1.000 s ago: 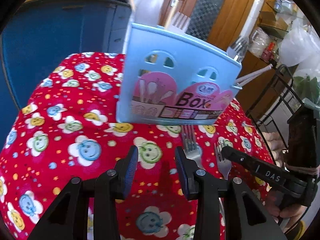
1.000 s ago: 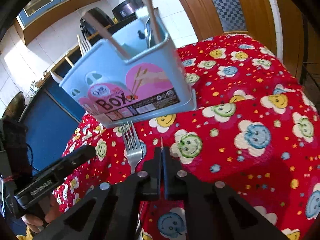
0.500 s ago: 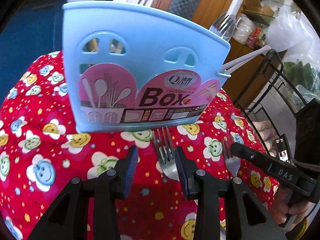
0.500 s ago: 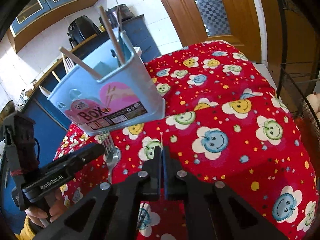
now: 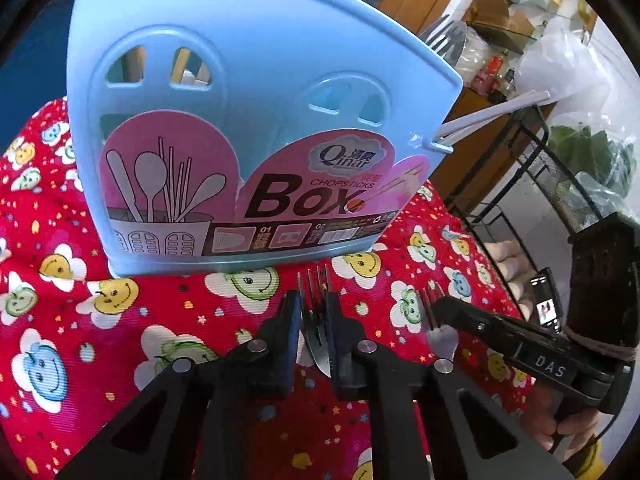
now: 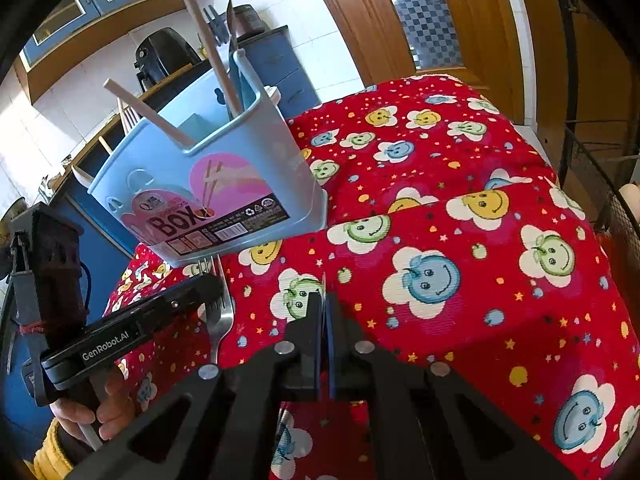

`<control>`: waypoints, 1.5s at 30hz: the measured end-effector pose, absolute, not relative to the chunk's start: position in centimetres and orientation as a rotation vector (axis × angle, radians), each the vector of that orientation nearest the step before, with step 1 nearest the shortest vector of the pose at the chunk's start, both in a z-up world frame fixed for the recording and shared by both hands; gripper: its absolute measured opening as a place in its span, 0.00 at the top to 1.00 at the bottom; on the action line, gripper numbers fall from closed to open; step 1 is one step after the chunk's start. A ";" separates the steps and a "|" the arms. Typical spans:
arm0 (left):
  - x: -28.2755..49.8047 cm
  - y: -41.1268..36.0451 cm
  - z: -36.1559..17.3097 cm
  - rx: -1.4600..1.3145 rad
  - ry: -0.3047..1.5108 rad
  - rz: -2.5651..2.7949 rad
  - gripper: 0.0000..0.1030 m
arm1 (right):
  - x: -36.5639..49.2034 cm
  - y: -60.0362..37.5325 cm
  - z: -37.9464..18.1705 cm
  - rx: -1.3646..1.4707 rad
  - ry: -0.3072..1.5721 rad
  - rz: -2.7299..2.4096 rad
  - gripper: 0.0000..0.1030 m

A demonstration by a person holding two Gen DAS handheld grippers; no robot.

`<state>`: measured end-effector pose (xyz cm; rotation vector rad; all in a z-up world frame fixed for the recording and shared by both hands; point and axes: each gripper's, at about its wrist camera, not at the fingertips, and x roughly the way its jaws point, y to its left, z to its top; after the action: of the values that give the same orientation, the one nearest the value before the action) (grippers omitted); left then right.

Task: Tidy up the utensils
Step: 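Close the left tool on a silver fork while the right tool grasps the other fork, then lift both forks and carry them above the blue holder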

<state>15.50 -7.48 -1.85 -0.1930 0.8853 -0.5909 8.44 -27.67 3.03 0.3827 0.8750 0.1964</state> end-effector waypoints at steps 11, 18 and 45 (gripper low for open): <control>13.4 -7.0 0.1 -0.167 0.789 -0.566 0.98 | 7.6 -27.7 4.0 0.408 0.825 0.209 0.98; 11.0 -5.2 2.6 -0.165 0.669 -0.495 0.99 | 5.5 -27.3 6.3 0.375 0.742 0.202 0.97; 5.5 -0.5 10.4 -0.202 0.385 -0.413 0.99 | 1.2 -25.8 12.2 0.306 0.534 0.176 0.98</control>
<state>5.48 -0.51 10.40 -0.2015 0.3853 -0.4128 1.22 -25.79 12.20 0.3063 0.5344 0.1764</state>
